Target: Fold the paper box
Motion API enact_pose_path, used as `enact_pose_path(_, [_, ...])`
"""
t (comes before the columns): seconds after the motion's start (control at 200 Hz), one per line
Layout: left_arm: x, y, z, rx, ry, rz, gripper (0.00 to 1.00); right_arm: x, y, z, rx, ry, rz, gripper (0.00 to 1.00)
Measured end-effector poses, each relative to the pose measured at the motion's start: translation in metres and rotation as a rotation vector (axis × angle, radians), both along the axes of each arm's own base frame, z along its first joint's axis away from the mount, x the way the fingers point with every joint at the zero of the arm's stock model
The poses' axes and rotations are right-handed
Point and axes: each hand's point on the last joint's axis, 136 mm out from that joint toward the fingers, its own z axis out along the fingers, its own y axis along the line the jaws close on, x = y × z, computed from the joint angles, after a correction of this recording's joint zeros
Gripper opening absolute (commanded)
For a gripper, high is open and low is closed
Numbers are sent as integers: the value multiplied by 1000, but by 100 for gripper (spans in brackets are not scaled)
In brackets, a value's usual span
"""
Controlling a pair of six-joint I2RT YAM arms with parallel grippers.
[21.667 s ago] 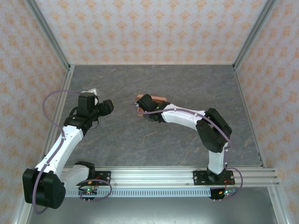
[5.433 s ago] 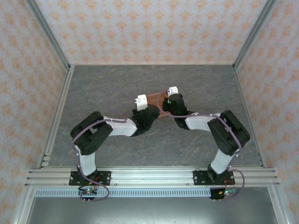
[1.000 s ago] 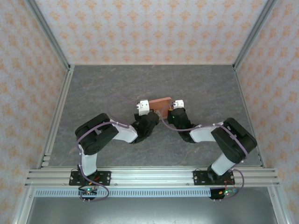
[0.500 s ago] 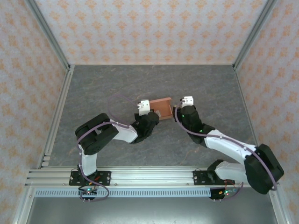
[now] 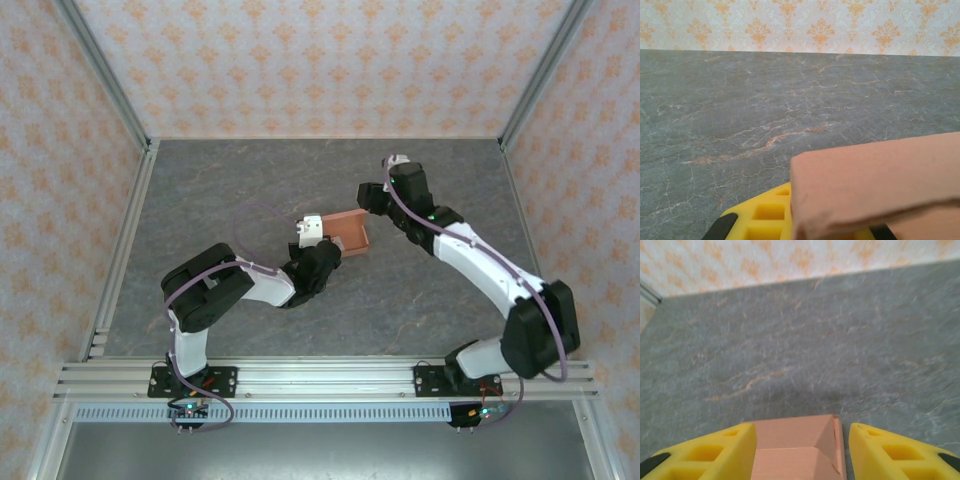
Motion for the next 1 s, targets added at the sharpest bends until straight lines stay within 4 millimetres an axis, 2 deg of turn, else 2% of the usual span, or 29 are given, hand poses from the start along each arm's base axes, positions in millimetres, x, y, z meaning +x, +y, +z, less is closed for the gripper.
enact_pose_path(0.17, [-1,0,-1,20,-4,5,0,11,17,-33,-1,125,39,51])
enact_pose_path(0.33, [-1,0,-1,32,-10,10,0,10,24,-57,-1,201,62,49])
enact_pose_path(0.55, [-2,-1,-3,40,-19,17,0,6,26,-65,5,225,72,47])
enact_pose_path(0.791, [-4,-2,-4,41,-29,24,0,-4,24,-82,14,271,72,45])
enact_pose_path(0.951, [-5,-3,-5,46,-29,25,0,-3,24,-84,22,264,70,45])
enact_pose_path(1.001, [-5,-3,-6,46,-29,24,3,-4,24,-86,24,266,68,45])
